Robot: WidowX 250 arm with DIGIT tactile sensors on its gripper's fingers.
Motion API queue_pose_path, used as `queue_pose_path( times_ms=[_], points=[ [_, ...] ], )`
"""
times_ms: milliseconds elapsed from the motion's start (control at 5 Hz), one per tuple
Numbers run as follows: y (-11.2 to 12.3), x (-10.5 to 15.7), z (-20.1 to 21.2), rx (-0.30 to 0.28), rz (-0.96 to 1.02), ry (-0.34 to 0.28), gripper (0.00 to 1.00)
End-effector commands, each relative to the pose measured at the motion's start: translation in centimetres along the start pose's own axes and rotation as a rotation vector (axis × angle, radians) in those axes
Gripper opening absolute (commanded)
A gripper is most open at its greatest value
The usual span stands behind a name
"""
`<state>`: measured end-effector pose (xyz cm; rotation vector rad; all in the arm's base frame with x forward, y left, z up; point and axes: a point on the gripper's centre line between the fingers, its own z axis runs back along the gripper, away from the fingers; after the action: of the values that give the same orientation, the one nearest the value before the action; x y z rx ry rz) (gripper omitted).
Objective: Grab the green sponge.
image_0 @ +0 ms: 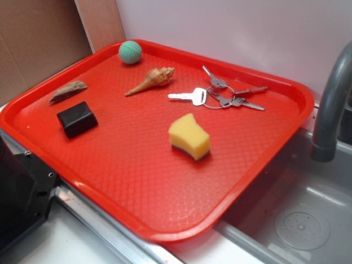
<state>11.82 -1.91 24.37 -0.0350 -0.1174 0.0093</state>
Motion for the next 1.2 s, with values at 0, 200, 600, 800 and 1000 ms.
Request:
queue_pose_path(
  times_ms=[0, 200, 600, 800, 1000],
  points=[
    [0.0, 0.0, 0.0, 0.0, 0.0, 0.0, 1.0],
    [0.0, 0.0, 0.0, 0.0, 0.0, 0.0, 1.0],
    [1.1, 3.3, -0.7, 0.025, 0.052, -0.018, 1.0],
    [1.9, 6.2, -1.8, 0.036, 0.069, -0.002, 1.0],
    [1.6, 6.8, -2.7, 0.047, 0.034, 0.013, 1.0]
  ],
)
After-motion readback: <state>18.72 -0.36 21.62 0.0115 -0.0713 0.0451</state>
